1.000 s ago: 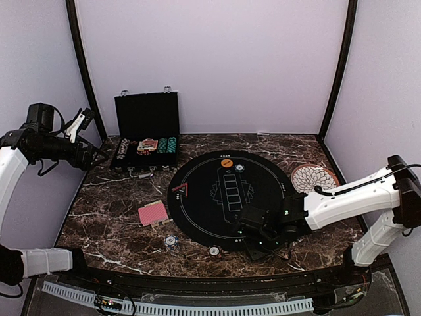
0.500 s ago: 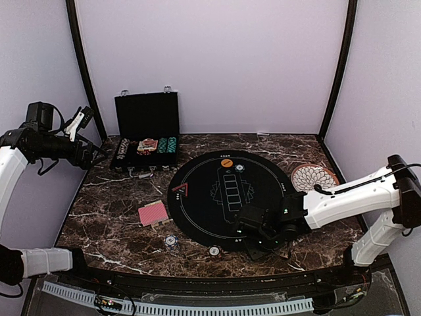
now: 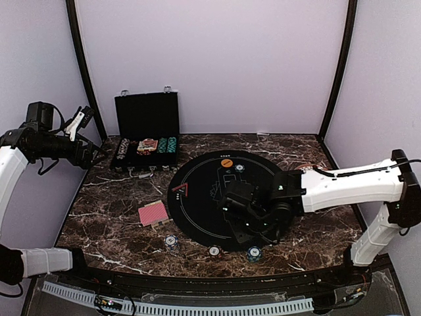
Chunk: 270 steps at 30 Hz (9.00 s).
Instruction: Distribute texas hold em gaming equipment
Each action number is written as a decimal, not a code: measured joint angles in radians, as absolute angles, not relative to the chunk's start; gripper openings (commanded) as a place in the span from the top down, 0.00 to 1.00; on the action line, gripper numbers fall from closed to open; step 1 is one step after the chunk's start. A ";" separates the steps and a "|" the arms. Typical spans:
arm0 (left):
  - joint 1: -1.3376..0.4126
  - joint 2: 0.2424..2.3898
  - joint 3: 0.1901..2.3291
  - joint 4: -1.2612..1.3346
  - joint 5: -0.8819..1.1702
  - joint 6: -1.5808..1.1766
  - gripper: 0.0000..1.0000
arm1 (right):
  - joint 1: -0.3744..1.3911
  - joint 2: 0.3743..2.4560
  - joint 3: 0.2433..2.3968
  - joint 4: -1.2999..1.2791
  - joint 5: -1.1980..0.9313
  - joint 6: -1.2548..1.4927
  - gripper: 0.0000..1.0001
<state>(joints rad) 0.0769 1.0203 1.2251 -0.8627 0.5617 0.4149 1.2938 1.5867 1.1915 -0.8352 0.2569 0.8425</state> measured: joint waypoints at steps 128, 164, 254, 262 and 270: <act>0.077 1.010 1.242 -0.839 0.587 0.400 0.01 | 1.252 1.666 0.971 -0.718 0.155 0.919 0.60; 0.077 1.010 1.243 -0.839 0.591 0.408 0.01 | 1.046 1.777 1.237 -0.775 0.229 0.740 0.60; 0.077 1.011 1.261 -0.864 0.587 0.435 0.01 | 1.373 1.971 1.480 -0.860 0.196 0.733 0.37; 0.077 1.011 1.261 -0.864 0.586 0.435 0.01 | 1.373 1.971 1.479 -0.860 0.198 0.733 0.41; 0.077 1.011 1.261 -0.864 0.585 0.435 0.01 | 1.372 1.971 1.479 -0.859 0.199 0.730 0.49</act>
